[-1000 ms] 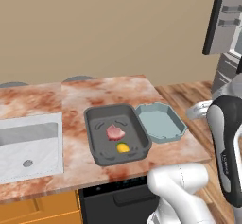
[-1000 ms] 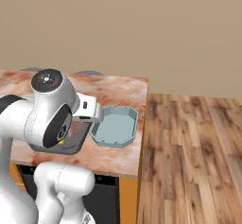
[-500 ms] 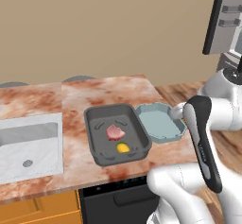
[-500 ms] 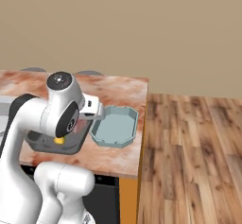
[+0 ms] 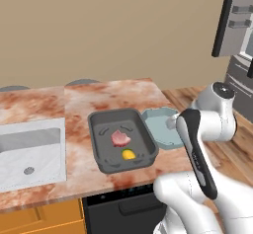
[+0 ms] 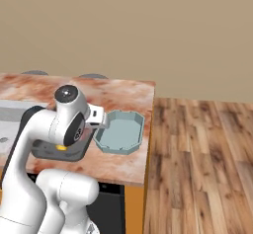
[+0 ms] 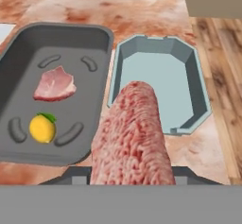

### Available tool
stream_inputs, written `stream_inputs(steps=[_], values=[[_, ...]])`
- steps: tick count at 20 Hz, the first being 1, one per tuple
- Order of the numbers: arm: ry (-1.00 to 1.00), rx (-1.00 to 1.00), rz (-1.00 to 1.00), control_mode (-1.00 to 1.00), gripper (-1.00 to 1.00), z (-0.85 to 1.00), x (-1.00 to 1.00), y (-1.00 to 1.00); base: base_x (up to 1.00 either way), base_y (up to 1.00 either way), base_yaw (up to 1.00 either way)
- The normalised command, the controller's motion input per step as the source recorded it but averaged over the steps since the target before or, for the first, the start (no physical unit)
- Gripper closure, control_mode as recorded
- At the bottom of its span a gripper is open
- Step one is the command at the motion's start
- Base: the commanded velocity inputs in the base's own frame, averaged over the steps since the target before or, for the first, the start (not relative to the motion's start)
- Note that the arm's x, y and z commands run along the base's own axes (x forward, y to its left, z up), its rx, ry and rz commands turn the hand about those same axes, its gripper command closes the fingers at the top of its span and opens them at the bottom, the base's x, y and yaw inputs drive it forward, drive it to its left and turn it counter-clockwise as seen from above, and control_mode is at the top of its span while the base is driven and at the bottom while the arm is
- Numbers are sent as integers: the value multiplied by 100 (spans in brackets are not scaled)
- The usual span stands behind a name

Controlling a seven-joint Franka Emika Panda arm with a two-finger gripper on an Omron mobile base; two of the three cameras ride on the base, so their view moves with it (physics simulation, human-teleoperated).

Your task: Place one lemon and one steak in each tupperware on the nearby counter, to pack two identical lunches.

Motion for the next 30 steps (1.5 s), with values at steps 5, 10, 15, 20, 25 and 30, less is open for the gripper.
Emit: stream_inputs(steps=[5,10,15,20,25,30], values=[[5,0,0,-100,100,-16,32,0,0,0,0],[5,0,-1,-100,100,-11,11,-2,0,0,0],[0,0,-1,-100,100,-15,18,-5,0,0,0],[-3,0,0,-100,100,-21,46,-3,0,0,0],[-2,0,0,-100,100,-23,55,-11,0,0,0],[1,0,0,-100,100,-20,50,-20,0,0,0]])
